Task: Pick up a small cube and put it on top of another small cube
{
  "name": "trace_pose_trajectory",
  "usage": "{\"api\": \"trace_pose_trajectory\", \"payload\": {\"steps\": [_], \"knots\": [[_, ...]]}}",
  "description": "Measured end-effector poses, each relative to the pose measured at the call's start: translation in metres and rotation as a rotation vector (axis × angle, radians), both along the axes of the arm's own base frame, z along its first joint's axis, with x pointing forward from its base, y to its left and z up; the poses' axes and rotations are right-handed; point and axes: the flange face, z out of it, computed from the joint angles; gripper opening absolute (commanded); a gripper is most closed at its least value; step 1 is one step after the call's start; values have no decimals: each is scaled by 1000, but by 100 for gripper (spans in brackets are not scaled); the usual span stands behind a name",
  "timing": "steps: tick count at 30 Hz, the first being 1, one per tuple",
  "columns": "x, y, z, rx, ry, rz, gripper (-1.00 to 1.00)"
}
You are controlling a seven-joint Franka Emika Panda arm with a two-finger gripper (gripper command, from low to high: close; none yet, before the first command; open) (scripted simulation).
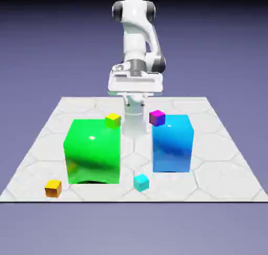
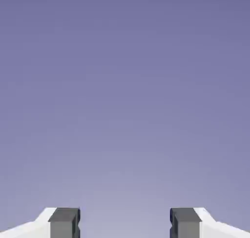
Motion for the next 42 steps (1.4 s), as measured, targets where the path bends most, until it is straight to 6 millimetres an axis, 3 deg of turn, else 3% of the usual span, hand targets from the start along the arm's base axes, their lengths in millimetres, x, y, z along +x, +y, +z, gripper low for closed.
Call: {"api": "trace_pose_trajectory", "payload": {"steps": [10,19,29,31,34,35,37,40,42], "knots": [[77,29,-78,-135,450,147,0],[120,52,-169,-257,851,274,0],[137,69,-281,-388,1292,398,0],[137,70,-285,-392,1307,401,0],[117,56,-338,-393,1307,401,0],[113,54,-346,-392,1307,401,-100],[113,54,-346,-390,1307,402,-100],[134,68,-294,-390,1307,401,-100],[133,84,-273,-355,1294,434,-100]]}}
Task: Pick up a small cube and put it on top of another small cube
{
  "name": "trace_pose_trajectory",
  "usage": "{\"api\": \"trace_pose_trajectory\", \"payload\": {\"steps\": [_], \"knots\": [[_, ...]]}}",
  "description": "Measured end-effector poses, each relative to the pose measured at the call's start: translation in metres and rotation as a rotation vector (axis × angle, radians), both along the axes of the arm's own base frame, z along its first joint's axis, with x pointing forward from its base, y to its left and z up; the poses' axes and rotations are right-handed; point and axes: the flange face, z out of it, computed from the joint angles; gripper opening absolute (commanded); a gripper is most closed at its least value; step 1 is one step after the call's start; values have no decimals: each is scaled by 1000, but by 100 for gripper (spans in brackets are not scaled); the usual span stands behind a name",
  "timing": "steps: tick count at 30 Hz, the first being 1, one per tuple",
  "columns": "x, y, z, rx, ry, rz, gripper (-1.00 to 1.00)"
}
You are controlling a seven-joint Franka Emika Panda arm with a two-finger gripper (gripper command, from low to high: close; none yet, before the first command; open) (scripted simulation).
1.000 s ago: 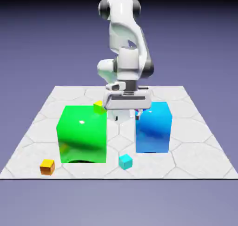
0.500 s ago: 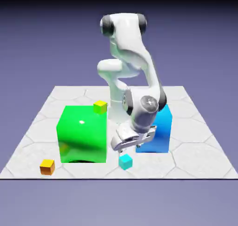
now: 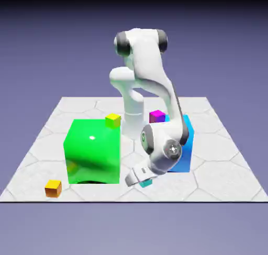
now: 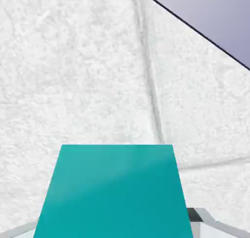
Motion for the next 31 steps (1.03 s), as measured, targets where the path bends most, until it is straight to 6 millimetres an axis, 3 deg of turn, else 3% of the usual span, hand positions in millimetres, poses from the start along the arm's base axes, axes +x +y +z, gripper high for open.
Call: {"api": "trace_pose_trajectory", "payload": {"steps": [5,9,13,20,23,28,29,31], "knots": [[-13,-53,72,-45,-10,-170,-100],[-35,-95,126,-70,-12,-318,-100],[-66,-137,176,-74,-9,-473,-100],[-137,-184,248,-29,9,-706,-100],[-144,-200,250,-43,19,-748,-100],[-171,-195,192,-43,19,-748,-100],[-172,-195,190,-43,19,-748,100],[-172,-195,190,-45,18,-747,100]]}}
